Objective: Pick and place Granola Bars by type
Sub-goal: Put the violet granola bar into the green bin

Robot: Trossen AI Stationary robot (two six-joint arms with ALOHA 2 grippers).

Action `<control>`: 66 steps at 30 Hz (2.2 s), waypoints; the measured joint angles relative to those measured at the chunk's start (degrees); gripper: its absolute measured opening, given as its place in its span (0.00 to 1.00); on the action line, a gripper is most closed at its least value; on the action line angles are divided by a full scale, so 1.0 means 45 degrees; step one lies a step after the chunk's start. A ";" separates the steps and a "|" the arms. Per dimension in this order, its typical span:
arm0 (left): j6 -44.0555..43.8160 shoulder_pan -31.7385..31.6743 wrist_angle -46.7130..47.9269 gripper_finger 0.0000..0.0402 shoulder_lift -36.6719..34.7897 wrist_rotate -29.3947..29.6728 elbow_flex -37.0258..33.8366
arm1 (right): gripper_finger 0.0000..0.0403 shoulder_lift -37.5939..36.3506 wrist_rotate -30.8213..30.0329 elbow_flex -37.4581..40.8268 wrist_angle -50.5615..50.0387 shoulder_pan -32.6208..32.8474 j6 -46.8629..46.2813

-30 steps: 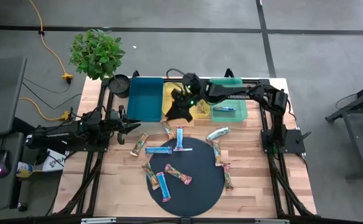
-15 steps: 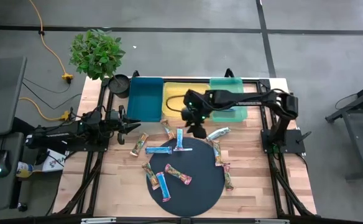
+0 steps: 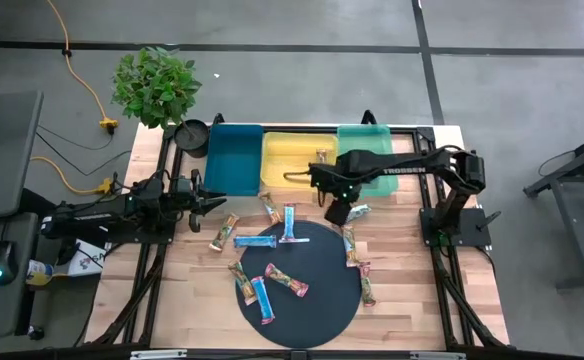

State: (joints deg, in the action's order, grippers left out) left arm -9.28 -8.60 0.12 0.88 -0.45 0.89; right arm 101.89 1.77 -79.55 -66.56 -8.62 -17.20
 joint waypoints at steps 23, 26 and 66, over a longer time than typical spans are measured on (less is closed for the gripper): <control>0.0004 -0.0002 -0.0001 0.21 -0.0002 0.0000 0.0002 | 0.38 -0.0049 -0.2247 0.2599 0.2196 0.1419 0.7069; 0.0000 0.0000 0.0000 0.21 0.0000 0.0000 0.0000 | 0.38 -0.0049 -0.1975 0.2640 0.2788 0.1419 0.7704; 0.0002 0.0000 0.0000 0.21 -0.0002 -0.0005 0.0001 | 0.42 -0.0165 -0.0535 0.5944 0.5527 0.0739 0.8110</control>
State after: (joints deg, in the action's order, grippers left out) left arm -9.27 -8.60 0.12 0.87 -0.47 0.89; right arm 101.14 -0.64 -52.80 -41.69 -5.30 19.30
